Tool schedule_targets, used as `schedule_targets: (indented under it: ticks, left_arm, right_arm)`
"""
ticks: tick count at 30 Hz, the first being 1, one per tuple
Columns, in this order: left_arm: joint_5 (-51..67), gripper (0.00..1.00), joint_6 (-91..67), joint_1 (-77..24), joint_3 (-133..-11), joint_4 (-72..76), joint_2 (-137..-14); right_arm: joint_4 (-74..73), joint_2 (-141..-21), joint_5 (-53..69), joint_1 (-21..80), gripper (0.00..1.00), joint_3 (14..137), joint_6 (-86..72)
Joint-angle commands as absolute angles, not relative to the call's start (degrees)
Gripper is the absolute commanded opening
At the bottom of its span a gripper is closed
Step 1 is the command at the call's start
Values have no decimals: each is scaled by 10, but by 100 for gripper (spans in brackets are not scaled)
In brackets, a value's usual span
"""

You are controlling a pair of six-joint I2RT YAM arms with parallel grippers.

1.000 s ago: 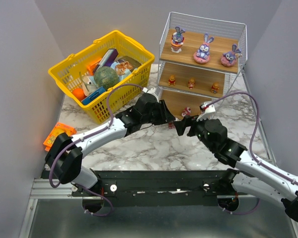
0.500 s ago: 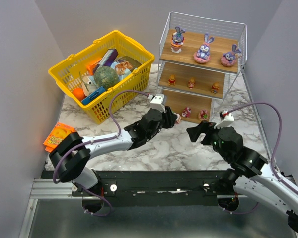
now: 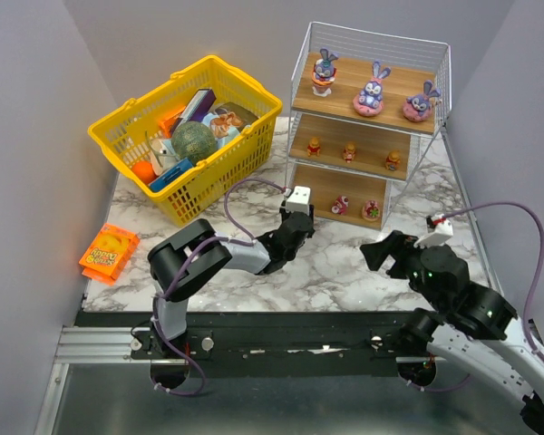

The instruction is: Place and organize the plastic toys onto the shelf

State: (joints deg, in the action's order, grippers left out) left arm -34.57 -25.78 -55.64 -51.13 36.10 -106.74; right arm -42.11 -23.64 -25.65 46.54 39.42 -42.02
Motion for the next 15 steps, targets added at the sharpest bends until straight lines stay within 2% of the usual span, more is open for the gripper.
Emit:
schedule_targets:
  ticks: [1, 15]
  left_arm:
    - [-401, 0, -221, -560, -538, 446, -1096]
    - [-382, 0, -213, -535, -584, 442, -1157]
  right_arm:
    - [-434, -171, -260, 468, 97, 372, -415]
    - [-439, -144, -256, 468, 96, 347, -424]
